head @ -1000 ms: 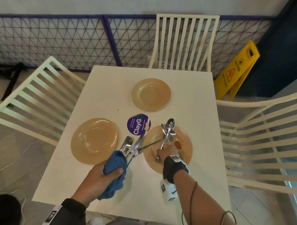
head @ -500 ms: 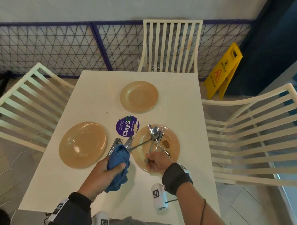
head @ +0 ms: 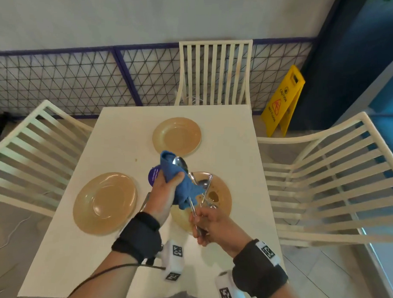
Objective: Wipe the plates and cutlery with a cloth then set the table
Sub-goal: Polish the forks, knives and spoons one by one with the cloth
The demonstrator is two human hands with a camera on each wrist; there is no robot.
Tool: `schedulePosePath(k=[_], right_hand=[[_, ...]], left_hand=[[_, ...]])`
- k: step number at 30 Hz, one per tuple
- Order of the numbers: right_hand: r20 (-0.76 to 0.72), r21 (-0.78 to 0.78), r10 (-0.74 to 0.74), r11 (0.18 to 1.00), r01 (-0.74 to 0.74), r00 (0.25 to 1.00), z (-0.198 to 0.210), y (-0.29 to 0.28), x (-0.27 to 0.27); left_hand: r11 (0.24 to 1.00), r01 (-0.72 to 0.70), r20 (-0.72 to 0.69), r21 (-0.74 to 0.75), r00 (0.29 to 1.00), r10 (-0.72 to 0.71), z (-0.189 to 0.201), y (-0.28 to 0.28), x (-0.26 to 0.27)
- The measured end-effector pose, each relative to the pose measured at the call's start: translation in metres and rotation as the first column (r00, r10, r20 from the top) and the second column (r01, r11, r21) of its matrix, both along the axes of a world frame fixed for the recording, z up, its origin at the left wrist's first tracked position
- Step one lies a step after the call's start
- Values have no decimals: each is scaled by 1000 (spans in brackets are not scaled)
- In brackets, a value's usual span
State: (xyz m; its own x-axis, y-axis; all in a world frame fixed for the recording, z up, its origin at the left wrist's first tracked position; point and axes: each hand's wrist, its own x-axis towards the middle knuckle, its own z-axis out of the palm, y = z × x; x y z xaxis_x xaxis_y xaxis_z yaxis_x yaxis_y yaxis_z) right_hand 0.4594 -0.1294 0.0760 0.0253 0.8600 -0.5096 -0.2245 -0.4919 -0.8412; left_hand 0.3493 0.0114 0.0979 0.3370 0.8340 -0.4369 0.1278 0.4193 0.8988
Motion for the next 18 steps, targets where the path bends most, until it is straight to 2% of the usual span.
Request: schedulePosePath(k=[2, 5, 8, 12, 14, 16, 18], right_hand=[[66, 26, 26, 999, -28, 997, 13, -11, 0], [176, 40, 10, 999, -17, 984, 26, -17, 6], [238, 30, -35, 999, 29, 971, 28, -10, 13], [234, 44, -24, 999, 14, 972, 28, -18, 9], [208, 64, -29, 998, 16, 978, 31, -22, 7], [216, 78, -47, 996, 31, 975, 33, -16, 9], [233, 78, -72, 995, 55, 970, 34, -9, 13]], left_hand=[[987, -27, -48, 160, 998, 35, 7, 2, 10], [966, -130, -19, 224, 990, 138, 13, 8, 23], [971, -166, -12, 170, 985, 170, 2, -1, 28], [978, -75, -11, 197, 997, 79, 7, -4, 26], [961, -159, 21, 226, 987, 159, 11, 6, 26], [950, -245, 53, 191, 969, 240, 14, 3, 29], [971, -214, 66, 102, 976, 208, 11, -13, 32]])
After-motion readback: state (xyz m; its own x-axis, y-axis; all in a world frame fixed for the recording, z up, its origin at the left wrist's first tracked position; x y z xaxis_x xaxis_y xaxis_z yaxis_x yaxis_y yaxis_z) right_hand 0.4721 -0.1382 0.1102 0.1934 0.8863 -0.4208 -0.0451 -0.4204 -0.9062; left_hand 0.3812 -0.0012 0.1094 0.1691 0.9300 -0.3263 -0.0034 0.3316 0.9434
